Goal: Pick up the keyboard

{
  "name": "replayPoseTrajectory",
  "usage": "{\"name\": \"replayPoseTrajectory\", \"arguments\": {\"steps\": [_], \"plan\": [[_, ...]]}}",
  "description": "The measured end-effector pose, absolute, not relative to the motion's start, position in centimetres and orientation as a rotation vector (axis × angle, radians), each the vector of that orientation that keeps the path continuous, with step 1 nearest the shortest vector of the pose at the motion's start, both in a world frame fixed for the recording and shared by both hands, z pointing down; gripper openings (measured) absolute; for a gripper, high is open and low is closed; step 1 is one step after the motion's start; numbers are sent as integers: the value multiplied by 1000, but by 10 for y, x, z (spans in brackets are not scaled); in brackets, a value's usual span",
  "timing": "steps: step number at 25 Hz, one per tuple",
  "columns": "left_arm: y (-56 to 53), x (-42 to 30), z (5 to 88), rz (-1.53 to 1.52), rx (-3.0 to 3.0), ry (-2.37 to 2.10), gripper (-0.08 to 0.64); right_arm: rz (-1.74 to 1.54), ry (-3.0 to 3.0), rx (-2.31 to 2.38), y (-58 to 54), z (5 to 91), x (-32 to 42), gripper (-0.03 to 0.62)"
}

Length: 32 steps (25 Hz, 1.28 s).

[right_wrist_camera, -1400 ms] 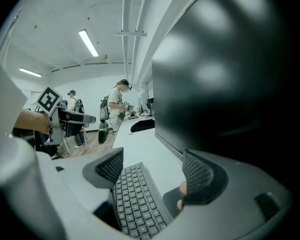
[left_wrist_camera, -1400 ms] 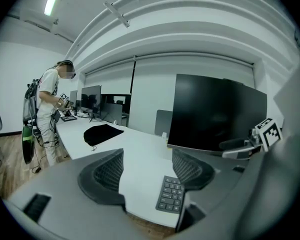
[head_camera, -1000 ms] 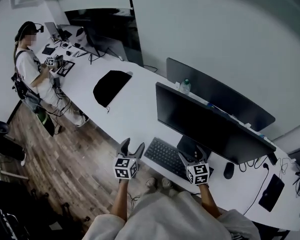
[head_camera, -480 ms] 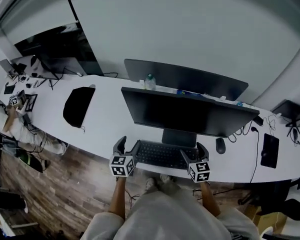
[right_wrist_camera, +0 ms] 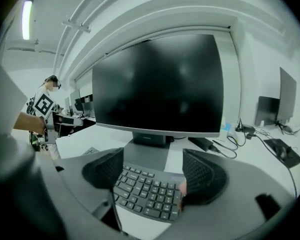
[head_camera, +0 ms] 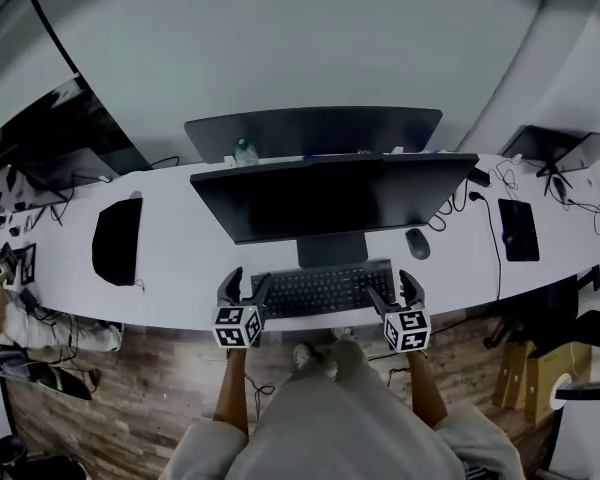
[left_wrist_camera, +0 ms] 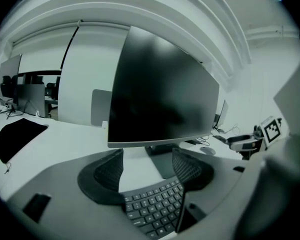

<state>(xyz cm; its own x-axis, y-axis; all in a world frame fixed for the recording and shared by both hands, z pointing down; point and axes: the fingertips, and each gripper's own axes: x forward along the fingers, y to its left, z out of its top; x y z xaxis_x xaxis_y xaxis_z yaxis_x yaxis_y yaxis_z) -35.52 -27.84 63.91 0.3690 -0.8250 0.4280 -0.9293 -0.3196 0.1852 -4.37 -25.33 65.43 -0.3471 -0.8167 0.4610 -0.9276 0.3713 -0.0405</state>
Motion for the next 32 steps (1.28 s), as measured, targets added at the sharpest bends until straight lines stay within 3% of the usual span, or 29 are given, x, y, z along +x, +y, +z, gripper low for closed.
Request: {"name": "replayPoseTrajectory", "arguments": {"steps": [11,32], "plan": [[-269,-340,664,406,2208,-1473,286,537,-2213,1545,-234,680,-10,365],[-262,-359,750,473,1918,-1473,301,768,-2177,1342,-285,763,-15,407]]}}
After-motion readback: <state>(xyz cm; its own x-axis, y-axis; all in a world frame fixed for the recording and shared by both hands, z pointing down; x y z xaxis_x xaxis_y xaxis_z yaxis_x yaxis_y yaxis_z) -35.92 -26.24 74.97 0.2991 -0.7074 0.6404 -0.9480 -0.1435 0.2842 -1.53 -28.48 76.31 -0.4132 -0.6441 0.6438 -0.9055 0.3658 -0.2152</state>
